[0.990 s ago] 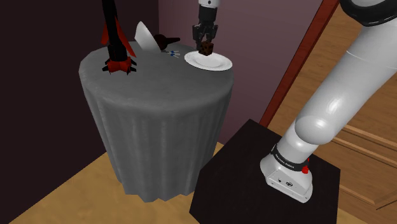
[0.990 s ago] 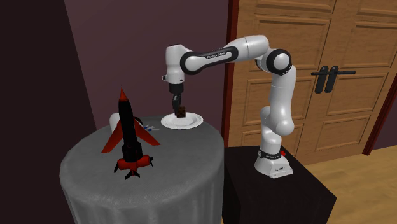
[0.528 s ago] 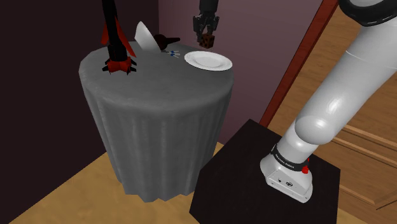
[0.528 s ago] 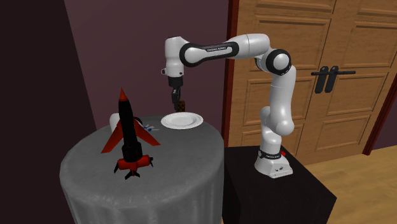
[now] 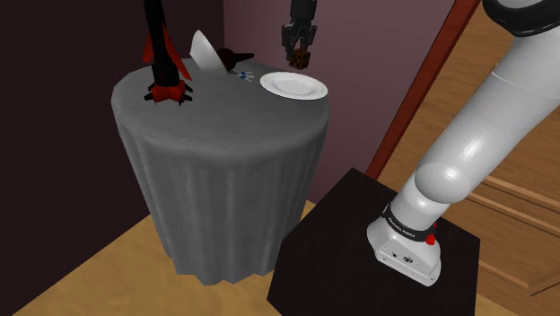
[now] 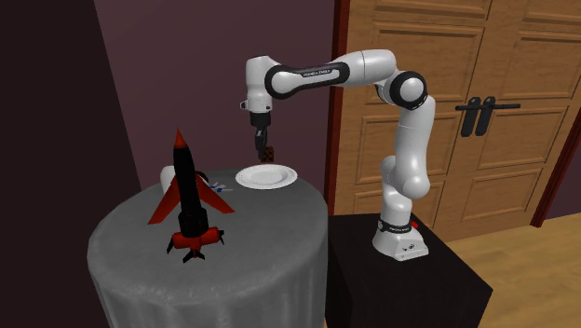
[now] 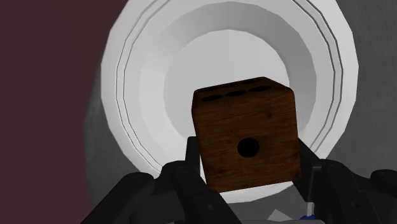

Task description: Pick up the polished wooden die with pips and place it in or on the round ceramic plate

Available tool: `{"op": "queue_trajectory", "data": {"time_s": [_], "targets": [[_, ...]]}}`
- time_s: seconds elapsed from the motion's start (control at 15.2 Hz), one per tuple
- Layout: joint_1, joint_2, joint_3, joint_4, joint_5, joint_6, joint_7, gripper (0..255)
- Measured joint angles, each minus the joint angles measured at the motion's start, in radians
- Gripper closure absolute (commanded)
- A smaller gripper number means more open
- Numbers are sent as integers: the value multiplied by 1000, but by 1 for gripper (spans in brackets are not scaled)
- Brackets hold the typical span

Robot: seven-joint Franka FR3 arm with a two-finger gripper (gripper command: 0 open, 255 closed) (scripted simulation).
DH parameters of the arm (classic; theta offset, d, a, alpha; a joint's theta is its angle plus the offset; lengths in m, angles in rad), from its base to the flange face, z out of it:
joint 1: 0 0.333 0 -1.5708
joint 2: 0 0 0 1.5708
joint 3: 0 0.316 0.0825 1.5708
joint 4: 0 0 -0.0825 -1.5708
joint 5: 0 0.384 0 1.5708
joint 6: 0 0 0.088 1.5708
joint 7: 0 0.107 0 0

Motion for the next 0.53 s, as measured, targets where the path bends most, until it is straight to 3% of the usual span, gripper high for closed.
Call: {"op": "queue_trajectory", "data": {"time_s": [0.53], "targets": [[-1,1,-1,-104,-1,105,0,255]]}}
